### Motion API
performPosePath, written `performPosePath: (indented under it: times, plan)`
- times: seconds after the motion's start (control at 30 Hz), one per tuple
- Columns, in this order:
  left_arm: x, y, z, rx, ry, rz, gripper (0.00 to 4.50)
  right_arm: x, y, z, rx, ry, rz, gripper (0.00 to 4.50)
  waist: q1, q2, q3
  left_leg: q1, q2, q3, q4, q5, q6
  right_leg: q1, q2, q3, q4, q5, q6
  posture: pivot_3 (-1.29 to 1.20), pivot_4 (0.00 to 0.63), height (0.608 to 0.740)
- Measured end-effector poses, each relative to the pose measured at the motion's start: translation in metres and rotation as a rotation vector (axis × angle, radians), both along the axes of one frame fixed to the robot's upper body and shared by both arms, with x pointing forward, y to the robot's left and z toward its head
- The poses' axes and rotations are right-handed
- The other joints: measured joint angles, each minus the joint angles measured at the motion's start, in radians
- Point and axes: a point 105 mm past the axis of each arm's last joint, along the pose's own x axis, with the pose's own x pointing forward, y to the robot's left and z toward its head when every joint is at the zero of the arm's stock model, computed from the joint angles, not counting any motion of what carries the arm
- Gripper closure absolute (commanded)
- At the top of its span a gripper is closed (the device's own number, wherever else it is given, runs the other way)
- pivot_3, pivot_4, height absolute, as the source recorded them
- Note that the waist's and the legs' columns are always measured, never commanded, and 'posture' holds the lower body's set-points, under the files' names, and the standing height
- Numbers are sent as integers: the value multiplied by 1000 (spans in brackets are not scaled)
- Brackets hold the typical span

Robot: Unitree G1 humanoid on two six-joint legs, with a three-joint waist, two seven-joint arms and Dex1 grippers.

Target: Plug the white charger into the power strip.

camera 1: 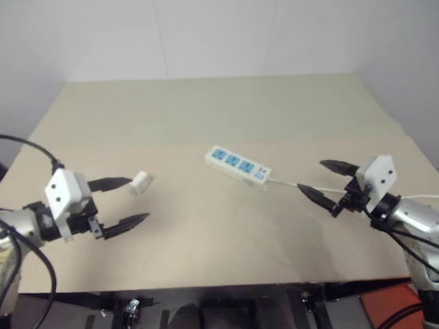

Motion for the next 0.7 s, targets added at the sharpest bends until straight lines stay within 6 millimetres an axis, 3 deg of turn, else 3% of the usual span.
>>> performPosePath:
  times: [0.43, 0.57, 0.7]
  plan:
    - [1, -1, 0, -8, -12, 8, 0, 3, 1, -1, 3, 5, 4, 35, 0, 0, 0, 0, 3, 1, 0, -1, 1, 0, 3, 2, -2, 1, -1, 0, 150, 740]
    - [4, -6, 1, -15, -16, -9, 0, 14, 12, -3, 71, 9, 38, 35, -1, 0, 0, 1, 4, 2, 0, -1, 1, 0, 7, 4, -3, 2, -2, 0, 150, 740]
    - [8, -16, 4, -23, -28, -52, 0, 40, 29, -8, 150, 18, 75, 35, -4, 0, 1, 2, 5, 4, -1, -1, 1, 0, 8, 6, -2, 3, -4, 0, 150, 740]
